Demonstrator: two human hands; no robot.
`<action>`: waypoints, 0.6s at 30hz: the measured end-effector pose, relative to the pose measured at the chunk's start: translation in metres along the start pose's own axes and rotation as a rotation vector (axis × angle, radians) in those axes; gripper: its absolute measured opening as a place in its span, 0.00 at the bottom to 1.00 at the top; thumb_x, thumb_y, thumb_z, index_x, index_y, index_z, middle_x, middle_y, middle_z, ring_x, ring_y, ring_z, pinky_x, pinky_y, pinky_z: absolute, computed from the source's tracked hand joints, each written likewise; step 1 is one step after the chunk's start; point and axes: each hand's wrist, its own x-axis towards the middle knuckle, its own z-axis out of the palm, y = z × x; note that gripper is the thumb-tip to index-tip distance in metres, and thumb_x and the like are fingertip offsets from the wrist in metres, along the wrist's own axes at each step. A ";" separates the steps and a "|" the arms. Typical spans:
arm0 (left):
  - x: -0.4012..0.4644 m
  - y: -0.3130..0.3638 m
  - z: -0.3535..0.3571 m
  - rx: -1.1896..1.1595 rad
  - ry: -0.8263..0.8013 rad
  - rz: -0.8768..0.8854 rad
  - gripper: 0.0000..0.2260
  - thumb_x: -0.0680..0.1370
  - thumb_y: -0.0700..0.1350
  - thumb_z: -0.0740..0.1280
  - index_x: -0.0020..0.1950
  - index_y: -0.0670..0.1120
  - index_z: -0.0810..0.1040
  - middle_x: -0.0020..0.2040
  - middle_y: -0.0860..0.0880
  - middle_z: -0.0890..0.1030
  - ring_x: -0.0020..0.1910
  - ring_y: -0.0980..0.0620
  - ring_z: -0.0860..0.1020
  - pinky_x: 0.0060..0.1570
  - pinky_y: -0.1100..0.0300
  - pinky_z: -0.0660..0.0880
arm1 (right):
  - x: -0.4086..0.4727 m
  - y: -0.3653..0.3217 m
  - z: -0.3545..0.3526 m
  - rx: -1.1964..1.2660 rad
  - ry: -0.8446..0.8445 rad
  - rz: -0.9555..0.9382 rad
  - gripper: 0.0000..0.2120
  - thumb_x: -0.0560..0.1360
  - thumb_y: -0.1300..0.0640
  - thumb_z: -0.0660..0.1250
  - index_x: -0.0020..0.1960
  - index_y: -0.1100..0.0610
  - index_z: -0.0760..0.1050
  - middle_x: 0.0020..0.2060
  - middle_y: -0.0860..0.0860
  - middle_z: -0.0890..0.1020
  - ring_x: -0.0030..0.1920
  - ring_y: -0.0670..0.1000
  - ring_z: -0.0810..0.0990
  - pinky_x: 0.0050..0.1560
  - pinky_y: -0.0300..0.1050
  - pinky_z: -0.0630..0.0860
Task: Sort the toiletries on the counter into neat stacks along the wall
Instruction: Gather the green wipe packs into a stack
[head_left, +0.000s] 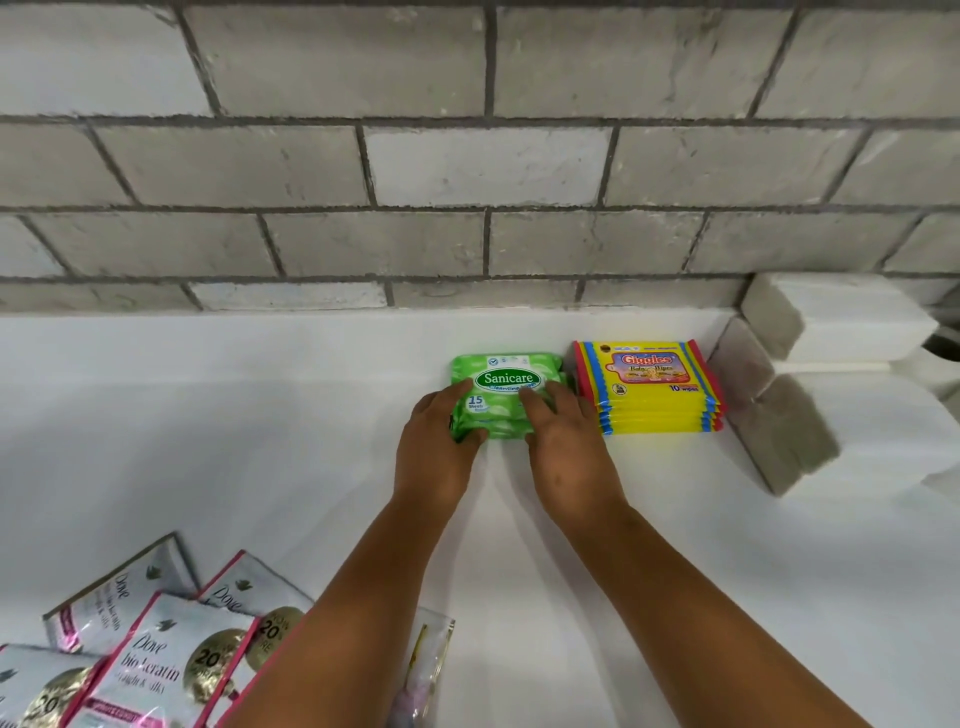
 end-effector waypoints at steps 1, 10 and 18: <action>0.001 0.000 -0.001 0.018 -0.009 0.009 0.27 0.73 0.41 0.73 0.71 0.52 0.72 0.62 0.48 0.76 0.59 0.48 0.77 0.61 0.55 0.74 | 0.000 -0.001 0.000 -0.007 0.006 -0.003 0.26 0.72 0.68 0.66 0.70 0.59 0.70 0.66 0.62 0.71 0.64 0.65 0.70 0.63 0.56 0.71; -0.027 0.008 -0.028 0.098 -0.049 0.036 0.25 0.75 0.38 0.69 0.71 0.47 0.70 0.63 0.44 0.75 0.62 0.46 0.74 0.58 0.62 0.67 | -0.029 -0.026 -0.009 -0.061 -0.009 -0.071 0.28 0.71 0.59 0.72 0.70 0.60 0.70 0.67 0.63 0.72 0.69 0.67 0.67 0.70 0.60 0.64; -0.086 -0.006 -0.097 0.149 -0.011 -0.041 0.14 0.77 0.48 0.68 0.62 0.51 0.77 0.63 0.50 0.74 0.62 0.49 0.74 0.64 0.54 0.71 | -0.083 -0.069 -0.023 0.100 -0.154 -0.092 0.26 0.75 0.50 0.67 0.70 0.57 0.69 0.67 0.58 0.72 0.70 0.62 0.67 0.70 0.55 0.64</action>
